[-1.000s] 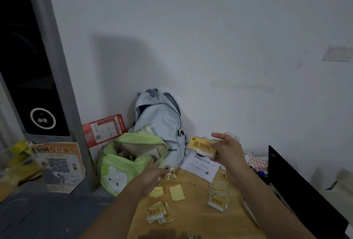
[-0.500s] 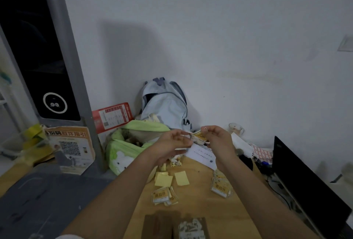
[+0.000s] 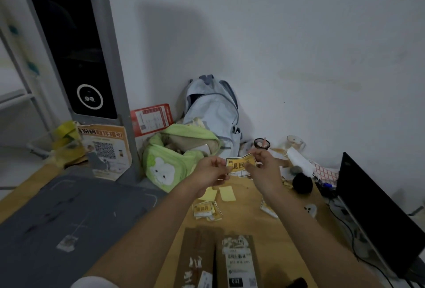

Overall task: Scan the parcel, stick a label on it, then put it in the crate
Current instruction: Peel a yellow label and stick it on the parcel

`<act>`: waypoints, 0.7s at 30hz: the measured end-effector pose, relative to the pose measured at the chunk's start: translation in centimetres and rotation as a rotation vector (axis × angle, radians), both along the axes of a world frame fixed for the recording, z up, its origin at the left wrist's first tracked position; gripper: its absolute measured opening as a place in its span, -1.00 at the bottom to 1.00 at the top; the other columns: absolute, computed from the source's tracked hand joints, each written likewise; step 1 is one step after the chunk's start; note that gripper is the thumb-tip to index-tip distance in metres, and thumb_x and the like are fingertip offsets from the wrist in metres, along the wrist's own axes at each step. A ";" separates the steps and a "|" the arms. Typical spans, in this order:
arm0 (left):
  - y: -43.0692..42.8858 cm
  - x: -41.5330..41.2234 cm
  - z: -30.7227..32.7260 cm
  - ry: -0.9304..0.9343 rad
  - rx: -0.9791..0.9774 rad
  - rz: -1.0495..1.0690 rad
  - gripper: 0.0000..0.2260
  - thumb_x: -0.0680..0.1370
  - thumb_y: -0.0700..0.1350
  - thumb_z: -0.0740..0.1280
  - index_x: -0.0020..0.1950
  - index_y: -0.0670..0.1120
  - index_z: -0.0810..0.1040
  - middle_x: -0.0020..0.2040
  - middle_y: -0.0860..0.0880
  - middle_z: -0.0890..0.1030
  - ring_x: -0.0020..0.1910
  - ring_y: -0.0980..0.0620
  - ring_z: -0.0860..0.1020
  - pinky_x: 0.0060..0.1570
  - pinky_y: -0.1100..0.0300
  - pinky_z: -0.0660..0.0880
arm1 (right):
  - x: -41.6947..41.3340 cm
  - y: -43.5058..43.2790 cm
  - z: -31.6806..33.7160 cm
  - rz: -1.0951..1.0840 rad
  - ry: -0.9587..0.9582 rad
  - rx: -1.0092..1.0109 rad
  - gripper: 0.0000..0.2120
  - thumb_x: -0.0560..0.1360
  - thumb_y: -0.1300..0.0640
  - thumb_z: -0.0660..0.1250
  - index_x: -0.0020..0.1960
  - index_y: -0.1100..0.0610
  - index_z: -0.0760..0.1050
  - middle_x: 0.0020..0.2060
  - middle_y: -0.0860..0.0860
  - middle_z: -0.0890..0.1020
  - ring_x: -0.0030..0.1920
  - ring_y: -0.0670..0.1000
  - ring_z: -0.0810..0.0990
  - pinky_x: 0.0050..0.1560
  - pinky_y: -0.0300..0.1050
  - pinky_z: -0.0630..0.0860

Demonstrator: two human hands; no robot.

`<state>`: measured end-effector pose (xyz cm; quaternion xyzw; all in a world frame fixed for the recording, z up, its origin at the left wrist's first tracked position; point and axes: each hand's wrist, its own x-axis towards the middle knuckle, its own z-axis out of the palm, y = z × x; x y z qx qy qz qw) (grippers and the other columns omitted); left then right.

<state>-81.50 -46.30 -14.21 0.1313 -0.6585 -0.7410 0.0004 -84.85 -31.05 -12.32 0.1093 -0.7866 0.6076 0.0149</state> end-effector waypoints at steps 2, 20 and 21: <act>0.3 0.6 -1.1 -0.011 -0.051 0.052 -0.83 0.49 -0.29 0.39 -0.17 -0.07 0.46 -0.28 -0.03 0.55 -0.45 0.13 0.56 -0.33 0.23 0.50 | 0.1 0.1 -1.4 0.011 -0.016 0.072 -0.67 0.46 0.38 0.34 -0.08 -0.07 0.52 -0.09 -0.03 0.57 -0.24 0.00 0.55 -0.30 -0.10 0.55; 4.5 3.3 -13.2 -0.328 -0.470 0.079 -0.82 0.45 -0.19 0.40 -0.28 0.01 0.47 -0.24 0.03 0.58 -0.16 0.01 0.57 -0.07 0.11 0.53 | 1.6 3.4 -13.7 -0.100 -0.253 0.351 -0.38 0.33 0.43 0.44 0.31 0.17 0.34 -0.41 -0.01 0.54 -0.32 -0.04 0.55 -0.27 -0.23 0.45; 4.6 3.5 -13.4 -0.349 -0.512 0.073 -0.88 0.45 -0.16 0.38 -0.24 0.00 0.50 -0.20 0.01 0.61 -0.13 0.01 0.58 -0.06 0.11 0.53 | 1.6 3.4 -14.4 -0.097 -0.272 0.357 -0.36 0.32 0.44 0.44 0.34 0.17 0.33 -0.42 -0.01 0.54 -0.32 -0.03 0.55 -0.24 -0.21 0.47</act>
